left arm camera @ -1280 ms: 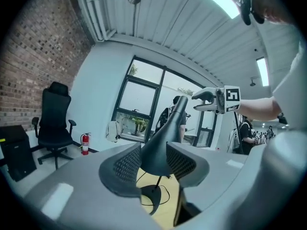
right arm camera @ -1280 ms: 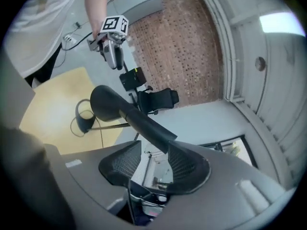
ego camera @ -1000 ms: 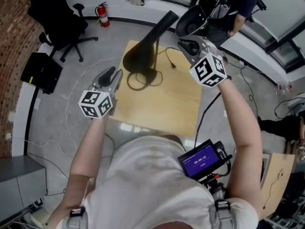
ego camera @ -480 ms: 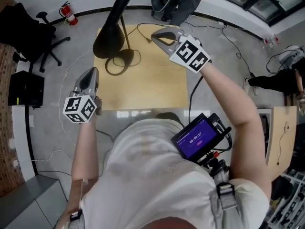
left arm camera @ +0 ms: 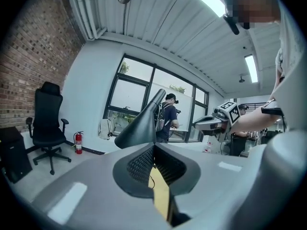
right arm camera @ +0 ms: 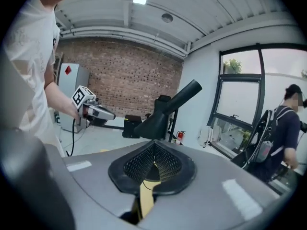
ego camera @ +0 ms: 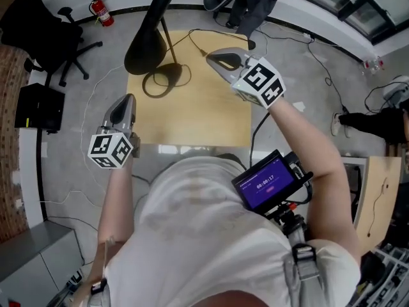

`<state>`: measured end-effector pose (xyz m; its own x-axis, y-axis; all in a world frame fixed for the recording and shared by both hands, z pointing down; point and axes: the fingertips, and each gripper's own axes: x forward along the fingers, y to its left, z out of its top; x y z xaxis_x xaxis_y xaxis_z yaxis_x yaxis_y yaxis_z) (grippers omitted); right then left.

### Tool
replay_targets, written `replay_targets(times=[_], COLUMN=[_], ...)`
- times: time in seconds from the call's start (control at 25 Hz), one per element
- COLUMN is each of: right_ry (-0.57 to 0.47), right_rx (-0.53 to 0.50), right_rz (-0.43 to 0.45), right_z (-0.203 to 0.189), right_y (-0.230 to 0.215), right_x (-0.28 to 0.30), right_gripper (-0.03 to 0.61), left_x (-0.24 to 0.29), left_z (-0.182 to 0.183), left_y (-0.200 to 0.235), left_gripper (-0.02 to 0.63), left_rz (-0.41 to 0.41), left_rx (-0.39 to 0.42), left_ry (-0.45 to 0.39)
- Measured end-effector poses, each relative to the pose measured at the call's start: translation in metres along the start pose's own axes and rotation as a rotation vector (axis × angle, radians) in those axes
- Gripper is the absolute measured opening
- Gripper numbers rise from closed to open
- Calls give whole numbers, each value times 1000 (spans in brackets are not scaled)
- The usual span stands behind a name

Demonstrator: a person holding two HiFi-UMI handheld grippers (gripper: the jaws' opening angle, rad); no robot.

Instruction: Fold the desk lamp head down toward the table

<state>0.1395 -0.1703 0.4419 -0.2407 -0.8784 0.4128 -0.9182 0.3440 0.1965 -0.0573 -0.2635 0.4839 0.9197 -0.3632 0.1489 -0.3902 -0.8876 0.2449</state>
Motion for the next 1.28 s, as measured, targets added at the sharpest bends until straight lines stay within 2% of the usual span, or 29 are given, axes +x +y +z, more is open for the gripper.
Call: replay_targets(times=[0.2,0.44,0.68,1.0,1.28], right_ry=[-54,-78,-112,-165,-213], right_rx=[80,147,186,283,300], right_rz=[65,92,122,152,181], right_z=[-15,-37,-47,-77,-85], right_y=[-16,-25,-14,-4,10], right_x=[-12,-20,-22,-51,-46], right_gripper=[13,12,12,12,12], left_x=[11,14,7,13,5], left_z=[-7,-16,-25,-39,-52], left_y=[-22,-38,-51,-98,-112], left_gripper=[2,2,2,2,2], left_rz=[66,104,124,119,146], left_rx=[-17,-22,-13,-12,-20], left_ry=[-2,-1,-7,-6,7])
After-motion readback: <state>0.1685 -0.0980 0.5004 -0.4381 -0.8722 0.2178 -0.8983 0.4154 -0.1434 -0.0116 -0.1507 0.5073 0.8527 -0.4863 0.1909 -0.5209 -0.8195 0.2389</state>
